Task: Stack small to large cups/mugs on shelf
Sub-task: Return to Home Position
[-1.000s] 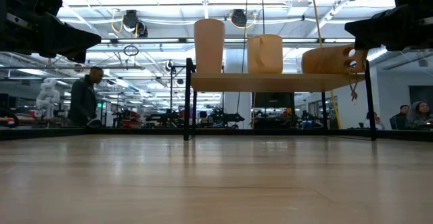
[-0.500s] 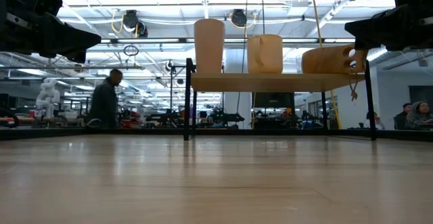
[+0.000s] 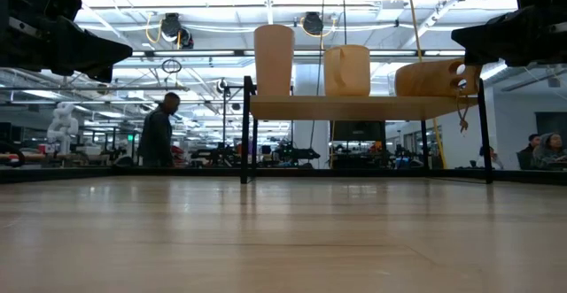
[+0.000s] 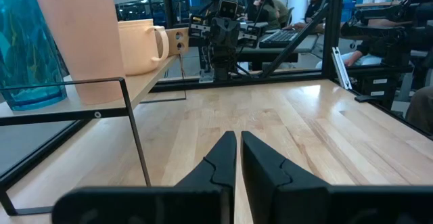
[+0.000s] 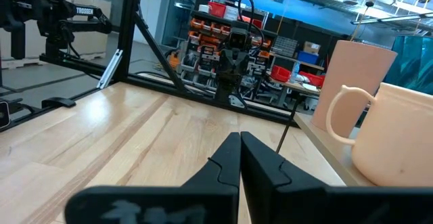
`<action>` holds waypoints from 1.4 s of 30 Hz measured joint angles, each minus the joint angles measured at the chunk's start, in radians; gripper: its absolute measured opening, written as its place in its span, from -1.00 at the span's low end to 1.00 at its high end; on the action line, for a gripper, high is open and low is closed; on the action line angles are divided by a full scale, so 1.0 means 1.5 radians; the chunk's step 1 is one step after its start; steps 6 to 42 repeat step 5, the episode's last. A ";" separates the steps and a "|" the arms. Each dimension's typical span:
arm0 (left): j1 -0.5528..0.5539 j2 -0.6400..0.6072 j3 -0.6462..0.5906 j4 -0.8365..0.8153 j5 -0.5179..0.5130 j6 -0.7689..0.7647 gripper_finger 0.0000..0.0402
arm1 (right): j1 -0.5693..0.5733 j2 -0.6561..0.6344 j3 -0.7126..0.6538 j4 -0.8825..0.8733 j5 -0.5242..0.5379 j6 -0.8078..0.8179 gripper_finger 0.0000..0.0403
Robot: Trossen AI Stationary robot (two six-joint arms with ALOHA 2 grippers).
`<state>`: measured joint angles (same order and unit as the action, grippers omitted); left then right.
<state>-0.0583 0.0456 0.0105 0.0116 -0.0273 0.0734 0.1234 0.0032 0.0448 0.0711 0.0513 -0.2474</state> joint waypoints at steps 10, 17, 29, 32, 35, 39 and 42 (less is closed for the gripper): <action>0.000 0.000 0.000 0.000 0.000 0.000 -0.87 | 0.000 0.000 0.000 0.000 0.000 0.000 -1.00; 0.000 0.000 0.000 0.000 0.000 0.000 -0.87 | 0.000 0.000 0.000 0.000 0.000 0.000 -1.00; 0.000 0.000 0.000 0.000 0.000 0.000 -0.87 | 0.000 0.000 0.000 0.000 0.000 0.000 -1.00; 0.000 0.000 0.000 0.000 0.000 0.000 -0.87 | 0.000 0.000 0.000 0.000 0.000 0.000 -1.00; 0.000 0.000 0.000 0.000 0.000 0.000 -0.87 | 0.000 0.000 0.000 0.000 0.000 0.000 -1.00; 0.000 0.000 0.000 0.000 0.000 0.000 -0.87 | 0.000 0.000 0.000 0.000 0.000 0.000 -1.00; 0.000 0.000 0.000 0.000 0.000 0.000 -0.87 | 0.000 0.000 0.000 0.000 0.000 0.000 -1.00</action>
